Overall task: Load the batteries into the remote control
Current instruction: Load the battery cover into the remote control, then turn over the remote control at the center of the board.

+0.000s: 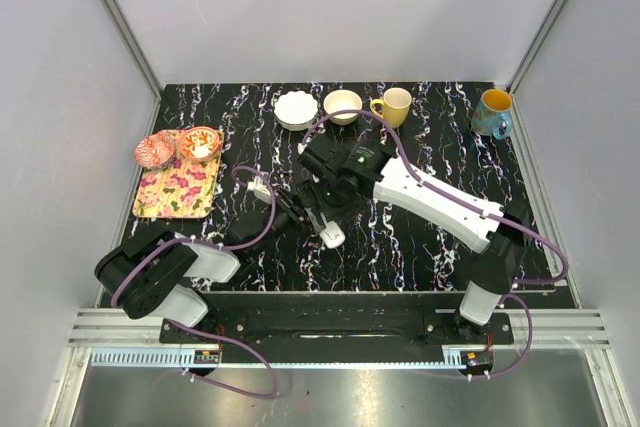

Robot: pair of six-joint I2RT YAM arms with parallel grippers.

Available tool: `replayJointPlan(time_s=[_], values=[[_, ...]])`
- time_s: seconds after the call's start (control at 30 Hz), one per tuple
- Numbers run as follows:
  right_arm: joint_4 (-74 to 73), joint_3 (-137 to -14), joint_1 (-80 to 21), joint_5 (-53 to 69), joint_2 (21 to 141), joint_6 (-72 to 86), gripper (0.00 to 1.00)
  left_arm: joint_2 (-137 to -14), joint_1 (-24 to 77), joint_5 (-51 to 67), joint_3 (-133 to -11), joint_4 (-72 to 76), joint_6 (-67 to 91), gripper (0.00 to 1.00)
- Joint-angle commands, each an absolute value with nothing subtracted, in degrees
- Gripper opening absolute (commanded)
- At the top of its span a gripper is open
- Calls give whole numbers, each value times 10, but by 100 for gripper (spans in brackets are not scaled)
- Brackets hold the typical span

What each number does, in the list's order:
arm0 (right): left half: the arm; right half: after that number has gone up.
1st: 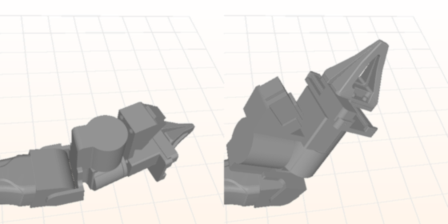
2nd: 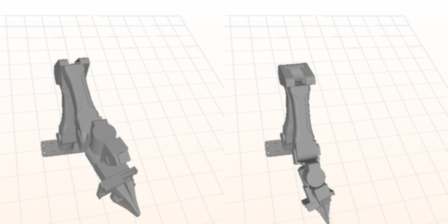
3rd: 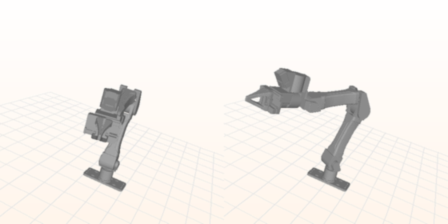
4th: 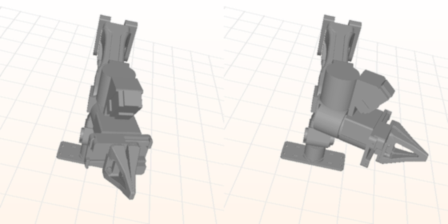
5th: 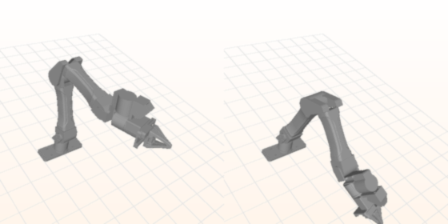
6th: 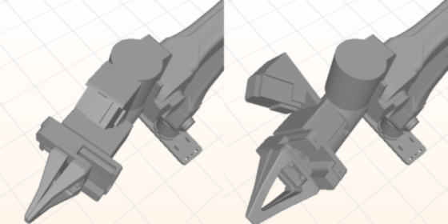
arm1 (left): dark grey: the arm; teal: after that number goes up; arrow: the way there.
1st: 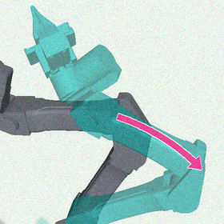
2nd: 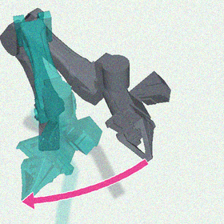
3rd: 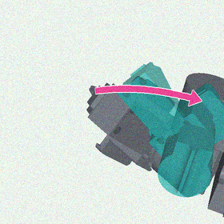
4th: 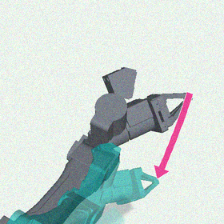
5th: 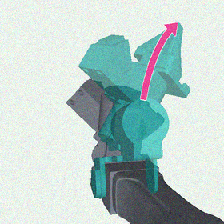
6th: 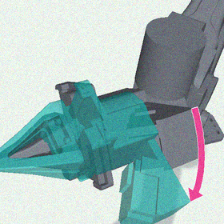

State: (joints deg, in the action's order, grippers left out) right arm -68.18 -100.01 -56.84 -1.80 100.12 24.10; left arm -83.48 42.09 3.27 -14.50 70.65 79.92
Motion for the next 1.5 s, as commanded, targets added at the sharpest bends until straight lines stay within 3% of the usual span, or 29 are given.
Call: replayJointPlan(time_s=[0.0, 0.17, 0.3, 0.4, 0.57, 0.93, 1.47], values=[[-664, -1022, -568, -2, 961, 252, 79, -838, 425, 32, -157, 814, 809, 0], [-621, -981, -541, -38, 861, 258, 79, -837, 415, 51, -156, 814, 823, 0], [-445, -764, -489, 52, 707, 300, 82, -857, 380, 174, -174, 829, 852, 0], [-343, -667, -462, 112, 641, 320, 86, -887, 361, 230, -174, 884, 887, 0], [-252, -597, -460, 151, 616, 325, 89, -919, 359, 273, -181, 944, 921, 0], [-103, -468, -423, 241, 589, 383, 96, -872, 359, 305, -206, 900, 897, 0], [73, -372, -422, 329, 621, 483, 96, -848, 359, 315, -215, 885, 881, 0]])
